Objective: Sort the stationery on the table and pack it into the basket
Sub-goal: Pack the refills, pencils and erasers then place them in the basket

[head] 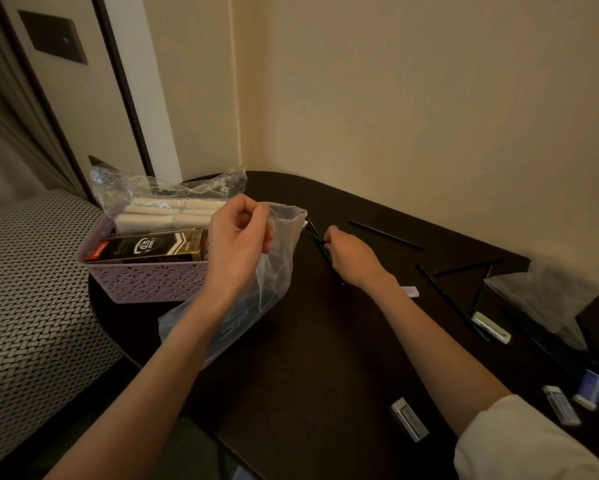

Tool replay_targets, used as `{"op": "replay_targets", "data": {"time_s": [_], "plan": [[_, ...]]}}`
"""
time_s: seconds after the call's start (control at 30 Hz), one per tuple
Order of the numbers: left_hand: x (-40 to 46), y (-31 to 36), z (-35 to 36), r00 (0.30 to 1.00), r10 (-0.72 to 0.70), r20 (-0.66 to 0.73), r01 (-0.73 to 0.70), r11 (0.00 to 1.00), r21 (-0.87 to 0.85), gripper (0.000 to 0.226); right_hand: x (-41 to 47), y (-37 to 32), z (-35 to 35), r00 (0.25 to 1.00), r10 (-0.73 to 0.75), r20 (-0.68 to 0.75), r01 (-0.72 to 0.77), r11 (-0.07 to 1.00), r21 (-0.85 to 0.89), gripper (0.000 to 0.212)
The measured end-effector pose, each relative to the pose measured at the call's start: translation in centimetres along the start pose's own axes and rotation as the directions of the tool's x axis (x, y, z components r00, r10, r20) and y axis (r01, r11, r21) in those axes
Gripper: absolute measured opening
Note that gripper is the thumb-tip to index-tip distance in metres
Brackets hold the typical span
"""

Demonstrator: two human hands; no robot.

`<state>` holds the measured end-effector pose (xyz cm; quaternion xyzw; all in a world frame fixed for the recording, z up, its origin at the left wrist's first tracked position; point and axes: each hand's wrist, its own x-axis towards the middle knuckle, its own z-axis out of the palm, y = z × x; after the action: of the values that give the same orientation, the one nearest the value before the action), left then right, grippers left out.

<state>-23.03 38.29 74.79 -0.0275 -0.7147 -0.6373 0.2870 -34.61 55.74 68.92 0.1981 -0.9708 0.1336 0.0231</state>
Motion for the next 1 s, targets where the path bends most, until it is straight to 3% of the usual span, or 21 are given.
{"op": "replay_targets", "data": {"time_s": [0.1,0.2,0.43,0.7,0.83,1.0], "plan": [[0.3,-0.6,0.0,1.0,-0.009,0.007,0.009,1.0,-0.002,0.021,1.8,0.6,0.4,0.973,0.211,-0.093,-0.203,0.975,0.086,0.017],[0.5,-1.1,-0.1,1.0,-0.023,0.009,0.023,1.0,-0.016,0.022,4.0,0.9,1.3,0.933,0.36,-0.002,-0.351,0.912,0.214,0.022],[0.8,-1.7,-0.6,0.999,-0.04,0.01,0.04,0.998,-0.039,0.022,7.0,1.1,2.8,0.905,0.398,0.146,-0.424,0.848,0.318,0.023],[0.7,-1.6,-0.6,0.998,-0.053,0.029,0.055,0.997,-0.053,0.02,7.1,0.7,1.5,0.853,0.442,0.276,-0.505,0.832,0.23,0.021],[0.3,-1.5,-0.5,0.997,-0.065,0.042,0.067,0.997,-0.048,0.018,6.0,1.2,0.9,0.862,0.433,0.265,-0.464,0.883,0.065,0.016],[-0.2,-1.3,-0.4,0.996,-0.075,0.053,0.077,0.996,-0.038,0.019,4.6,2.5,-0.3,0.851,0.473,0.227,-0.498,0.865,0.065,0.026]]}}
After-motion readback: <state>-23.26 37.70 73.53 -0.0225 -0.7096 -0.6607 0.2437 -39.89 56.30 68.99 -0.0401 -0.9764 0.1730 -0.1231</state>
